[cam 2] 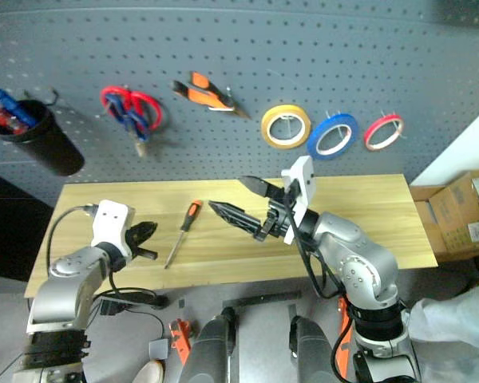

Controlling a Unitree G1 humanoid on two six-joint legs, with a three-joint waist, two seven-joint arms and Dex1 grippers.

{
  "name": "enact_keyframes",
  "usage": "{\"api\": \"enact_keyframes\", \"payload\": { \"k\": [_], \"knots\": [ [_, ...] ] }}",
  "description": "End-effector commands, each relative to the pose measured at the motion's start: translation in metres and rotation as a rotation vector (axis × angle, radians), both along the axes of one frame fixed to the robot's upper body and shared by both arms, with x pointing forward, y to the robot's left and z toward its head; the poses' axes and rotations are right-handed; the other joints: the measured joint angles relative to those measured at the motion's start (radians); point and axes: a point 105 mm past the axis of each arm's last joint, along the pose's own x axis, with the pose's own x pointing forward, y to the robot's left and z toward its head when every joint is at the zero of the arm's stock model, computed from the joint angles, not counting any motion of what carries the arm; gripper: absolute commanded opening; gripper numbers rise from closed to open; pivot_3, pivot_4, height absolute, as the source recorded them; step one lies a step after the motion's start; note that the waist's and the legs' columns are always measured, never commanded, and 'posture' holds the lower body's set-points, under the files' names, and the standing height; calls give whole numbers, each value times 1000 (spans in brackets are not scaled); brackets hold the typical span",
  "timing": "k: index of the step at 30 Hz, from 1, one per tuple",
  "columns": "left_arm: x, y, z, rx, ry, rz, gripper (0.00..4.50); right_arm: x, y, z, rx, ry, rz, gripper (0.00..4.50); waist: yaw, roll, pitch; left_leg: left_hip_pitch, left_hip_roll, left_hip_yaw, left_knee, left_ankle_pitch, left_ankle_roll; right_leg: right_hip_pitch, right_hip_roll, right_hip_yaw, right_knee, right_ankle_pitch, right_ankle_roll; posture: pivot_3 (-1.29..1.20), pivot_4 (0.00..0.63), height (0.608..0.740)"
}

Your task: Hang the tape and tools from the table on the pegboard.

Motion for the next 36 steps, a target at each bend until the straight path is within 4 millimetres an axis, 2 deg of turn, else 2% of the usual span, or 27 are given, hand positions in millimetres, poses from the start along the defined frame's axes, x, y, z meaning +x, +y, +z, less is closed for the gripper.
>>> {"api": "enact_keyframes", "payload": {
  "k": [1, 3, 6, 8, 11, 12, 14, 24, 28, 32, 36],
  "knots": [
    [-18, 1, 31, 125, -169, 121, 362, -11, 1, 29, 97, -83, 18, 4500, 10, -1, -17, 0, -1, 1, 0, 0, 1, 0, 0, 1, 0, 0, 0, 236, 106, 740],
    [-23, -7, 19, 110, -145, 128, 362, -10, 3, 32, 107, -86, 20, 4500, 23, 0, -31, 0, 0, 1, 0, -1, 1, 0, 0, 1, 0, 0, 0, 253, 94, 740],
    [-20, -27, 1, 7, -104, 84, 362, -8, 7, 32, 105, -85, 26, 4500, 44, 1, -60, 1, 0, 1, 0, -1, 1, 1, 1, 0, 0, 0, 0, 257, 93, 740],
    [-15, -42, -3, -79, -94, 32, 362, -7, 8, 31, 96, -87, 33, 4500, 55, 0, -68, 2, 0, 1, 0, -1, 1, 2, 2, 0, 0, 0, 0, 258, 95, 740],
    [-9, -52, -6, -148, -81, -3, 362, -5, 11, 22, 21, -94, 38, 4500, 61, 0, -73, 2, 1, 1, 2, -1, 1, 2, 2, 0, 0, 2, -4, 242, 107, 740],
    [-7, -53, -8, -167, -74, -9, 536, -4, 12, 17, -12, -88, 33, 4500, 61, 0, -74, 2, 1, 2, 3, -1, 1, 2, 2, 0, -1, 3, -6, 237, 114, 740],
    [-3, -54, -12, -209, -50, -24, 933, -2, 13, 7, -79, -97, 21, 4500, 61, 1, -74, 2, 1, 2, 4, -1, 1, 2, 2, 1, -1, 5, -9, 233, 121, 740],
    [19, -56, -45, -281, 145, -136, 4364, 3, 14, -40, -293, -114, 30, 4500, 55, 2, -74, 3, 1, 2, 6, 4, 8, 3, 3, 1, 0, 7, -11, 183, 184, 740],
    [29, -65, -62, -290, 244, -220, 4475, 7, 16, -56, -365, -117, 32, 4500, 49, 3, -73, 3, 1, 2, 6, 4, 8, 3, 3, 2, 0, 9, -6, 164, 212, 740],
    [45, -77, -73, -275, 327, -322, 4475, 16, 19, -71, -418, -97, 20, 4500, 48, 6, -69, 3, 2, 1, 6, 4, 8, 3, 4, 2, 0, 6, -11, 137, 243, 740],
    [60, -69, -75, -200, 359, -312, 4475, 17, 23, -80, -439, -76, 30, 4500, 42, 7, -59, 3, 2, 1, 7, 5, 9, 3, 4, 3, 2, 6, -11, 115, 272, 740]
  ]
}}
